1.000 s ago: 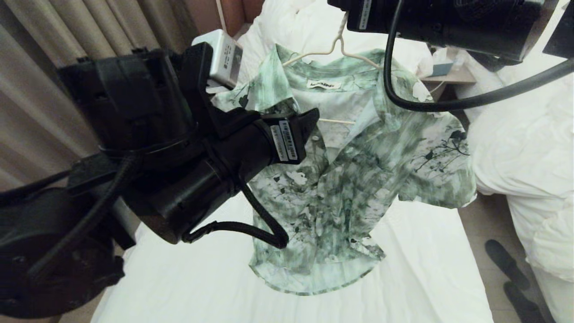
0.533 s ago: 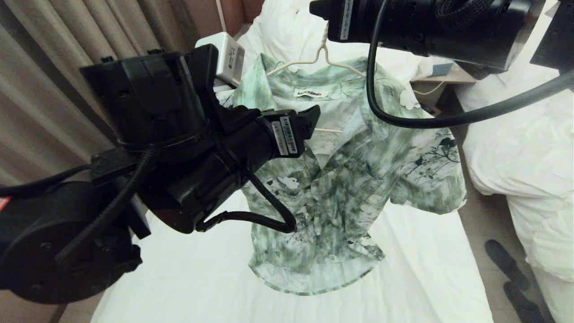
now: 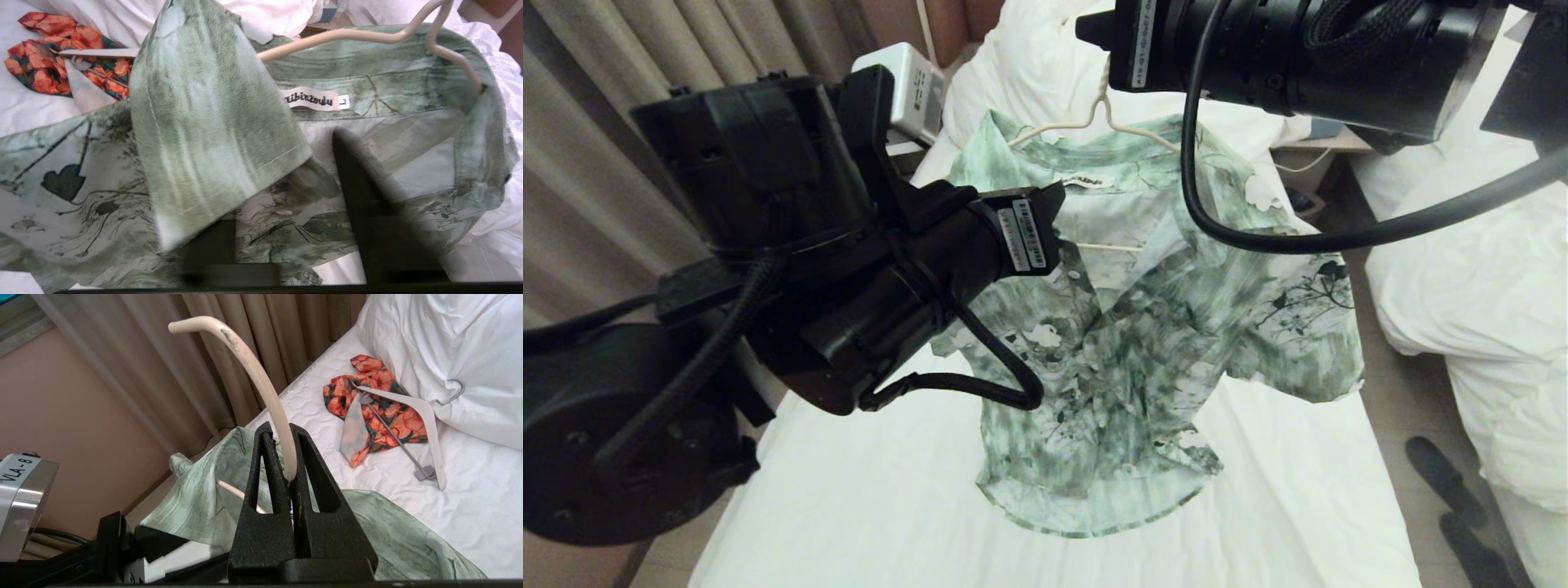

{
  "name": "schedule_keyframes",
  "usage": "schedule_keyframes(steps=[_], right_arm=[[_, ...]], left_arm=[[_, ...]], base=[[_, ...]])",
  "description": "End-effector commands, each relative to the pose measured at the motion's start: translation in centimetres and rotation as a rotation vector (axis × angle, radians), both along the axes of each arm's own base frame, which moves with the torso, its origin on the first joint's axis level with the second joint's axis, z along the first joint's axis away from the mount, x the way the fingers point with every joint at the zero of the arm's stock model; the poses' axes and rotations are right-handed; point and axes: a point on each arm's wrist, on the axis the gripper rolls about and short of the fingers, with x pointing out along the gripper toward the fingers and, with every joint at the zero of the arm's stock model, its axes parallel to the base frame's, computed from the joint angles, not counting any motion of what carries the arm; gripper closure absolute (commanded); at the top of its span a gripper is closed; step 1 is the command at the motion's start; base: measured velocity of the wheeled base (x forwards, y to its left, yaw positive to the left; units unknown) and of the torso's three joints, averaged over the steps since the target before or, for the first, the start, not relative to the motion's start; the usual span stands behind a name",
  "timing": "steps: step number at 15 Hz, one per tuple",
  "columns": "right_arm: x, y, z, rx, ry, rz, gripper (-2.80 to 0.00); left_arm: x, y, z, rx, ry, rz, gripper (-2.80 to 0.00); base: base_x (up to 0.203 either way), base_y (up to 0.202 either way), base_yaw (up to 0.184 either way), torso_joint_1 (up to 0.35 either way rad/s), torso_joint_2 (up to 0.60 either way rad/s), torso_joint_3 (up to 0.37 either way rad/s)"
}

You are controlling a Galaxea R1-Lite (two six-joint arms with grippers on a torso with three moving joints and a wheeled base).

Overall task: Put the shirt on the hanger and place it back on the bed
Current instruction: Take the clothes hanger out of the clothes

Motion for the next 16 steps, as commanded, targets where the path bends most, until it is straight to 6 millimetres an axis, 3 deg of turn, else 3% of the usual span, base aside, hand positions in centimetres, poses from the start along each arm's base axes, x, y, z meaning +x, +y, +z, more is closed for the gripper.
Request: schedule_keyframes(steps=[1,5,12,16], right_arm=[[-0.1,-0.1,0.1,0.002,-0.002,-0.001,0.0],[-0.4,-0.7,0.6,0.015,-0.012,-0.018,0.0],[0.9,-4.5,0.9,0.013,-0.008,-0.135,0.0],[1.6,-5.0,0.8,0.006,-0.016,-0.164,0.0]], left_arm=[[0.0,0.3,0.2,-0.008,-0.007,0.007,0.0],[0.8,1.2,0.4,-0.008,-0.012,0.048,0.0],[5.5,8.9,2.7,0.007,-0.096,0.23,0.0],[7.0,10.5,1.7,0.138,-0.046,0.282,0.0]], base=[[0.0,0.0,0.0,0.0,0.0,0.0],[0.0,0.0,0.0,0.0,0.0,0.0],[0.0,0.0,0.0,0.0,0.0,0.0],[0.0,0.0,0.0,0.0,0.0,0.0]])
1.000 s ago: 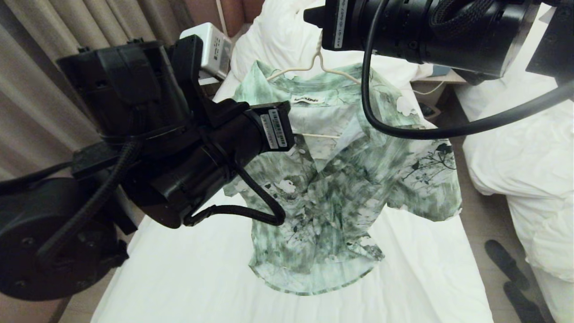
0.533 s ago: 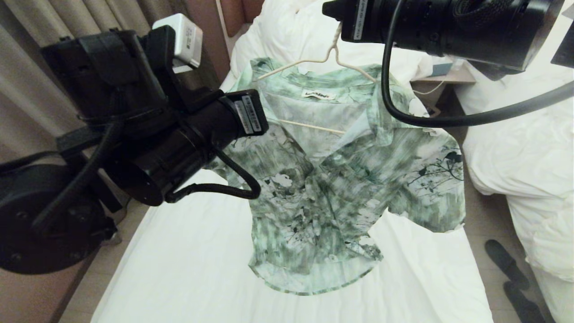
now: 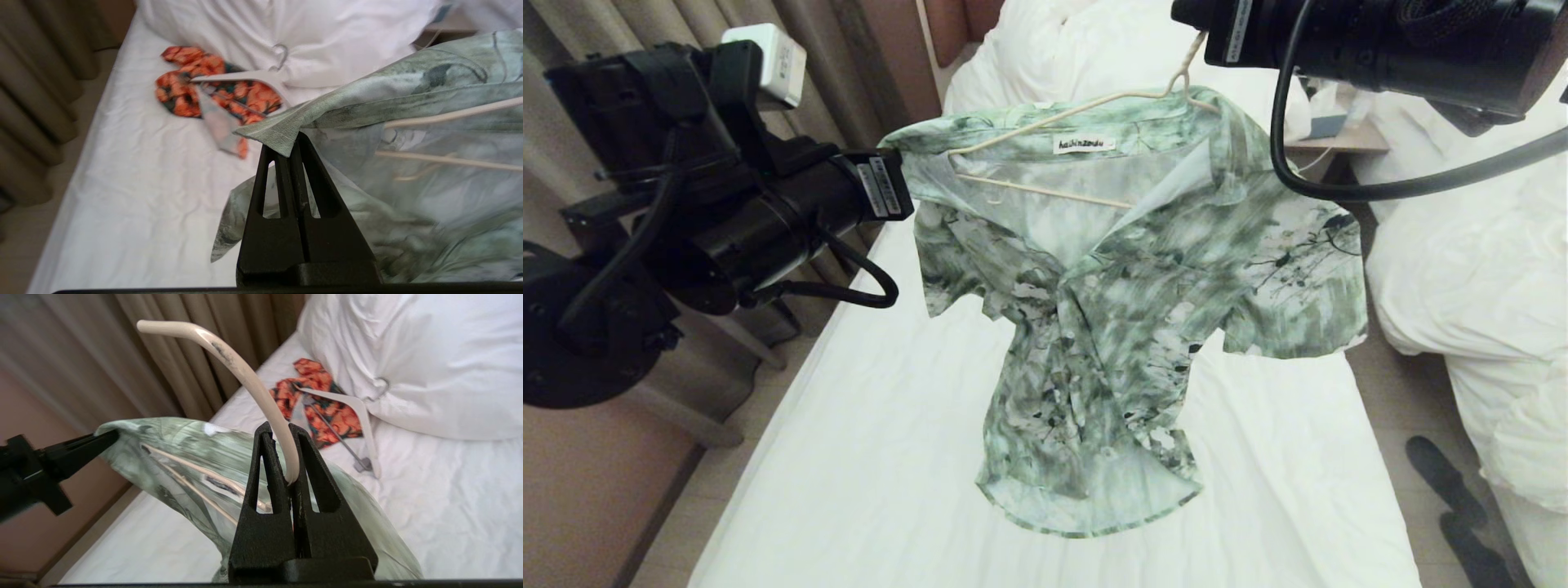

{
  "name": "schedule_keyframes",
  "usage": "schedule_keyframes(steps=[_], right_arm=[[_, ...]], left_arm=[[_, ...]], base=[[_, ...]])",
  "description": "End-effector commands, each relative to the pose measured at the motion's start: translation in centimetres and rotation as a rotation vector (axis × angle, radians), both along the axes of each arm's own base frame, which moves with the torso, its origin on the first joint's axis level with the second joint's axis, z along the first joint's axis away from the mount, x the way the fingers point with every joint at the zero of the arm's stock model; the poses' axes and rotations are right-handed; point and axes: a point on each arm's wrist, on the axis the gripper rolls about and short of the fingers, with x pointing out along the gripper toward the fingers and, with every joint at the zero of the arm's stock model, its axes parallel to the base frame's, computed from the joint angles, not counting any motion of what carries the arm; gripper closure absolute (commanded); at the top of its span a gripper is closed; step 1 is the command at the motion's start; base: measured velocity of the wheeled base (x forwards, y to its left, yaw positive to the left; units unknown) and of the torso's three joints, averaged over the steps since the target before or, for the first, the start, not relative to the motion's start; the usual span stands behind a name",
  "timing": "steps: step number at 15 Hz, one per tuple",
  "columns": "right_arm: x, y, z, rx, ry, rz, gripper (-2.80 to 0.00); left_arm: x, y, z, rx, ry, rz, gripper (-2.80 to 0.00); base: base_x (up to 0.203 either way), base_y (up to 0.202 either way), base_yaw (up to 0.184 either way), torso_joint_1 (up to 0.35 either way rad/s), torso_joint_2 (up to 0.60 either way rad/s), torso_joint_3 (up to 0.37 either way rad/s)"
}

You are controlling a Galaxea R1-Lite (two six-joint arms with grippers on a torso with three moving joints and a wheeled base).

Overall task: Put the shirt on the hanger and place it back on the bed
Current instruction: Take the clothes hanger out of the clothes

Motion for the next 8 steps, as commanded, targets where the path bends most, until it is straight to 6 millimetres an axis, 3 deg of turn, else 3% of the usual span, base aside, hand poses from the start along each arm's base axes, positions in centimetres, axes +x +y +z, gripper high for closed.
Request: schedule_keyframes(steps=[1,8], right_arm=[[0.2,0.0,-0.2,-0.004,0.005,-0.004,0.0],[0.8,0.5,-0.7,-0.022,0.009,-0.005,0.0]], left_arm=[[0.9,0.3,-0.4,0.008,0.01,0.032,0.0],[2.6,0.2,-1.5,0.026,0.04,0.047,0.0]], base=[[0.0,0.0,0.0,0.0,0.0,0.0],[0.0,0.0,0.0,0.0,0.0,0.0]])
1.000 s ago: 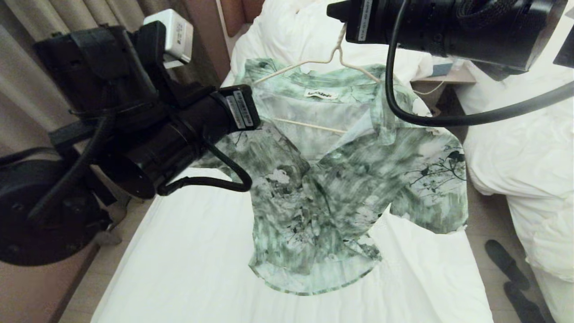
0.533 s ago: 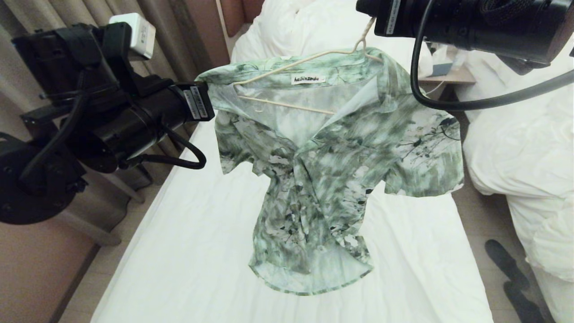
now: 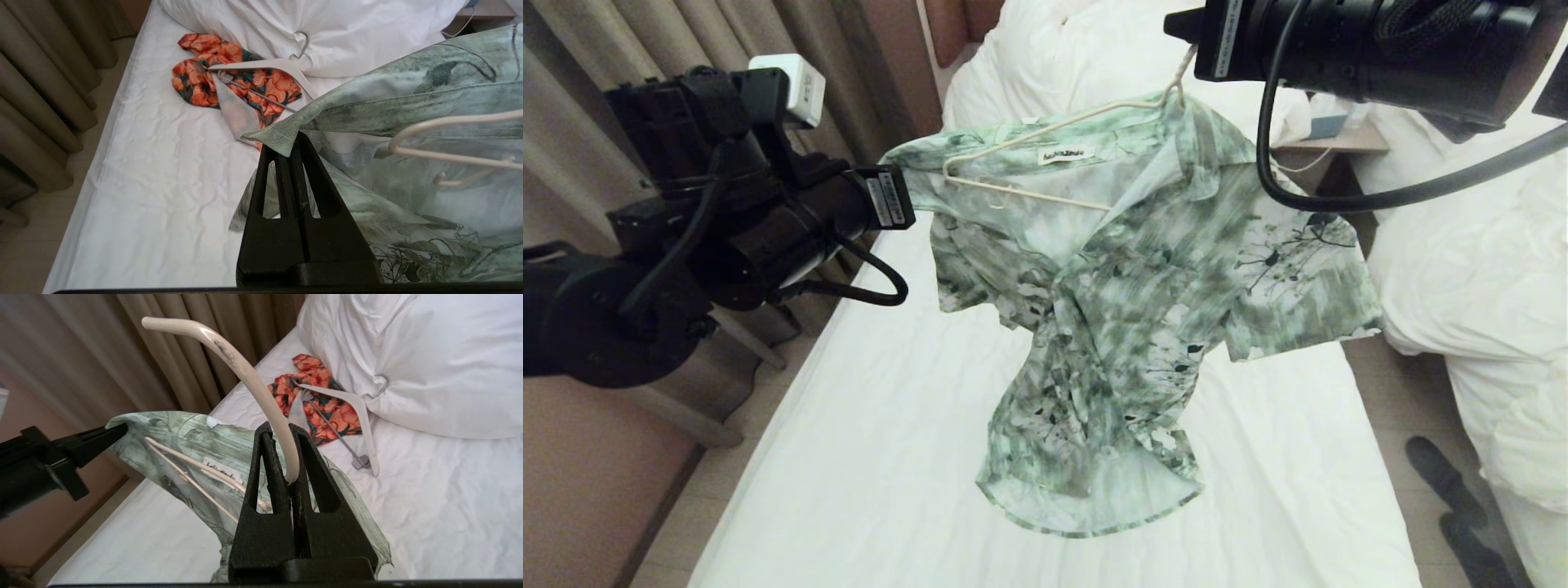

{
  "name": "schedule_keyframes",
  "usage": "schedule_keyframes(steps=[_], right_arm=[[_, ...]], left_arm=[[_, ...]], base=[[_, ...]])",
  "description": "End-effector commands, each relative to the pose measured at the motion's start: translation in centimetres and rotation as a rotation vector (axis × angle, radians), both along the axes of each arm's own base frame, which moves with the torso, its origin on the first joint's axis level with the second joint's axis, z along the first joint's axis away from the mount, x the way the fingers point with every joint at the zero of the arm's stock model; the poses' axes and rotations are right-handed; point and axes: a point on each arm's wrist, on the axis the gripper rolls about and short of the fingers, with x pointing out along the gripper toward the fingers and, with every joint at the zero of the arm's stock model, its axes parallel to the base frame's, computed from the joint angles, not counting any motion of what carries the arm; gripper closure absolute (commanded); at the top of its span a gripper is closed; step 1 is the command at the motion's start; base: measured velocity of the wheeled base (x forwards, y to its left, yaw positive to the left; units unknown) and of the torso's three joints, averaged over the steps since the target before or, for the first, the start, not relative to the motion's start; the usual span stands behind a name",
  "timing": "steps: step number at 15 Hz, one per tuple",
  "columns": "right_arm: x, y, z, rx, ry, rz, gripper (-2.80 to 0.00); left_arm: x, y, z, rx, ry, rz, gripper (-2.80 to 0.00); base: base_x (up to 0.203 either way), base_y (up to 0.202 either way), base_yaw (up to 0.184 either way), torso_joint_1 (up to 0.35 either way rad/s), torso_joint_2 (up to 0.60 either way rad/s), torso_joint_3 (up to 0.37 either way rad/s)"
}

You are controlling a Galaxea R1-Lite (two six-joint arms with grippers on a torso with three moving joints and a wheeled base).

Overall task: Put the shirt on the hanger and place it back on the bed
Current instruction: Take the clothes hanger out of the clothes

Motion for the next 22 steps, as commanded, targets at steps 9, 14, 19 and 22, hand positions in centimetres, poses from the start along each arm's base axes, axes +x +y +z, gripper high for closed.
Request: schedule_keyframes(steps=[9,14,19,22], right_arm=[[0.9,0.7,-1.0,-0.016,0.025,-0.001,0.0],[1.9,1.3,-1.9,-0.019,0.036,-0.001,0.0],[5.4,3.2,-5.0,0.15,0.107,-0.013,0.0],[8.0,3.9,-7.1,0.434,0.209,-0.047,0.0]], left_arm=[[0.4,0.8,0.1,-0.004,-0.007,0.016,-2.8],[0.7,2.2,1.0,-0.023,-0.053,0.06,0.0],[1.1,4.5,2.1,-0.032,-0.09,0.128,0.0],[1.8,5.5,2.2,-0.034,-0.096,0.151,0.0]], base=[[0.0,0.0,0.0,0.0,0.0,0.0],[0.0,0.0,0.0,0.0,0.0,0.0],[0.0,0.0,0.0,0.0,0.0,0.0],[0.0,0.0,0.0,0.0,0.0,0.0]])
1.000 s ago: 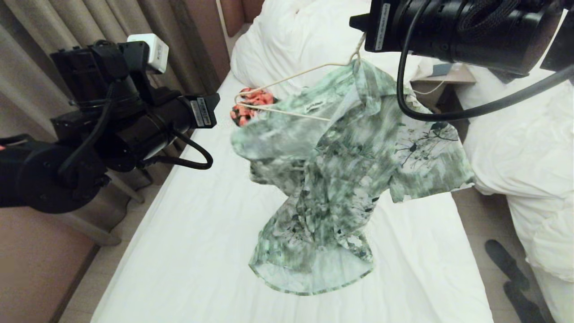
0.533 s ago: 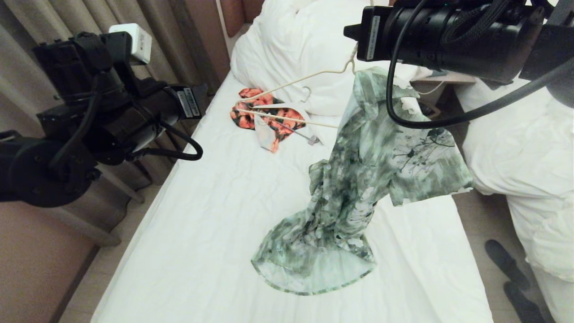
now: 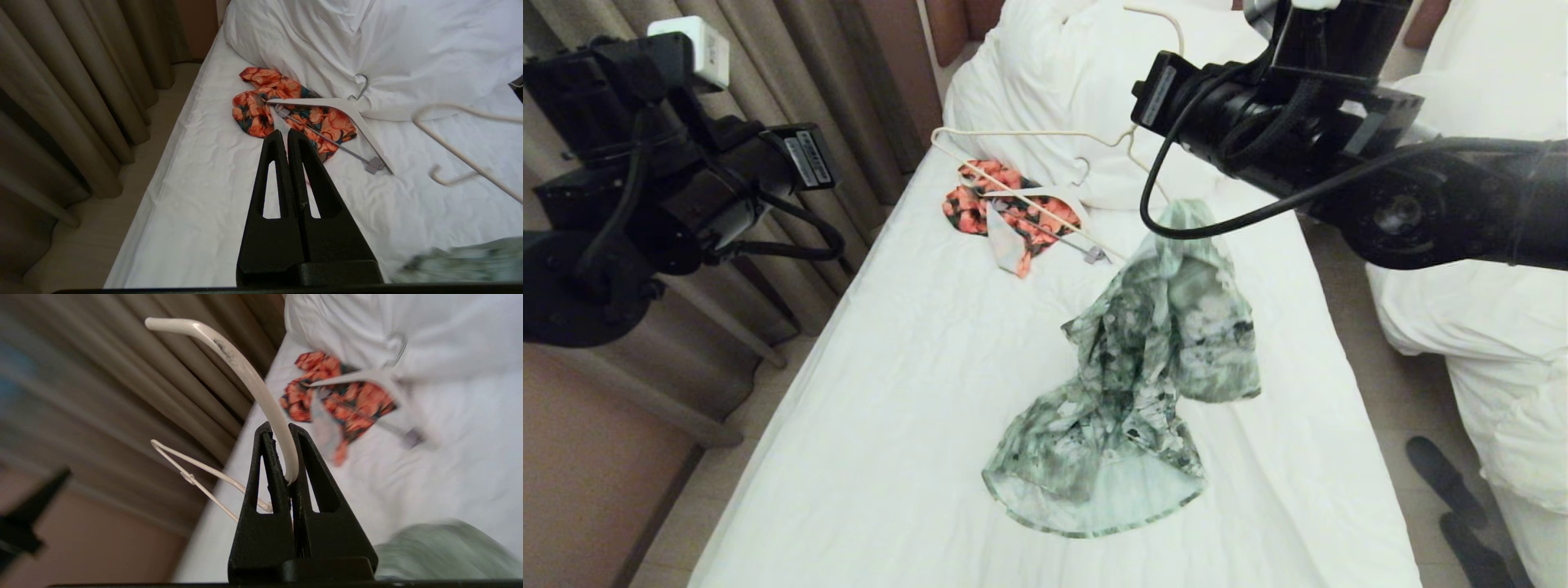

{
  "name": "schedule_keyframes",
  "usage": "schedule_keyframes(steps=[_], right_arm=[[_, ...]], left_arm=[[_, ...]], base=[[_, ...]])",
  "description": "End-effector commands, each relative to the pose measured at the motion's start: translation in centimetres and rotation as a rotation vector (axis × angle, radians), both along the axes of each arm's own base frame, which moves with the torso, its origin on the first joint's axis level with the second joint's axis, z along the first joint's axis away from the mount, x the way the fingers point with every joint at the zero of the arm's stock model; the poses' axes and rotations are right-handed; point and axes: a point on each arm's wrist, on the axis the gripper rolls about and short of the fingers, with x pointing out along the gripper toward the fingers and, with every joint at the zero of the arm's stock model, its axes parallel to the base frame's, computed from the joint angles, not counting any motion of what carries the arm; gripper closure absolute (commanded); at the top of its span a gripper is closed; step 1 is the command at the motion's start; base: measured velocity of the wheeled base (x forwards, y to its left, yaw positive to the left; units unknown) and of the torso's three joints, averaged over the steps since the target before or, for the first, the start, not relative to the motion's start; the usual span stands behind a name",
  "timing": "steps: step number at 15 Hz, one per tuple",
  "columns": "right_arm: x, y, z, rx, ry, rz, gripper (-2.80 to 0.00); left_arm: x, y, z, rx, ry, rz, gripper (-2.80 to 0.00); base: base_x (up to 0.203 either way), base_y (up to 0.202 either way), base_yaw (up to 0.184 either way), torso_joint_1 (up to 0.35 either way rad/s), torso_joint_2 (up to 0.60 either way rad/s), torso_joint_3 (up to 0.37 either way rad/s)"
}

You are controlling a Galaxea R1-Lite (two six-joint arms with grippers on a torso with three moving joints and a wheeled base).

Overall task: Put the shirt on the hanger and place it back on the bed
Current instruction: Take the clothes hanger out of the clothes, then place the hanger on the bed

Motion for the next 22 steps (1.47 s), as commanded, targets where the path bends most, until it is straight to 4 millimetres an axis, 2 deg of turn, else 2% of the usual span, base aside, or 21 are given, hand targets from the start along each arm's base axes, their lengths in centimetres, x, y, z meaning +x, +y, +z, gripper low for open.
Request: schedule_keyframes(steps=[1,3,5,7,8,10,13,15,19,20,22], right_arm=[[1.7,0.6,-2.0,0.092,0.081,0.011,0.0],[2.4,0.8,-2.9,0.176,0.137,0.021,0.0],[3.1,1.1,-3.8,0.17,0.151,0.012,0.0],[3.1,0.7,-3.8,0.116,0.15,-0.011,0.0],[3.2,0.6,-4.8,0.004,0.192,-0.048,0.0],[4.1,0.6,-9.3,-0.224,0.399,-0.111,0.0],[7.3,0.2,-17.1,-0.373,0.602,-0.159,0.0],[8.6,-0.9,-19.8,-0.401,0.684,-0.107,0.0],[9.7,-1.5,-24.2,-0.438,0.794,-0.077,0.0],[9.8,-1.5,-24.6,-0.442,0.801,-0.077,-2.8],[10.1,-1.4,-25.1,-0.443,0.799,-0.087,-2.8]], left_arm=[[0.3,0.2,-0.1,0.0,0.0,0.007,0.0],[0.1,0.2,0.1,-0.003,-0.007,0.006,0.0],[0.0,0.1,0.2,-0.006,-0.008,-0.001,0.0],[-0.2,-0.3,0.3,-0.018,-0.017,-0.013,0.0],[-0.5,-0.2,0.8,-0.031,-0.033,-0.014,0.0],[-1.4,0.1,1.6,-0.045,-0.057,-0.013,0.0],[-1.6,0.1,1.7,-0.048,-0.063,-0.015,0.0],[-1.6,0.2,1.7,-0.048,-0.063,-0.014,0.0],[-1.5,0.0,1.6,-0.045,-0.059,-0.018,0.0],[-1.6,0.0,1.6,-0.045,-0.059,-0.018,0.0],[-1.6,0.0,1.7,-0.046,-0.062,-0.018,0.0]], base=[[0.0,0.0,0.0,0.0,0.0,0.0],[0.0,0.0,0.0,0.0,0.0,0.0],[0.0,0.0,0.0,0.0,0.0,0.0],[0.0,0.0,0.0,0.0,0.0,0.0],[0.0,0.0,0.0,0.0,0.0,0.0],[0.0,0.0,0.0,0.0,0.0,0.0],[0.0,0.0,0.0,0.0,0.0,0.0],[0.0,0.0,0.0,0.0,0.0,0.0],[0.0,0.0,0.0,0.0,0.0,0.0],[0.0,0.0,0.0,0.0,0.0,0.0],[0.0,0.0,0.0,0.0,0.0,0.0]])
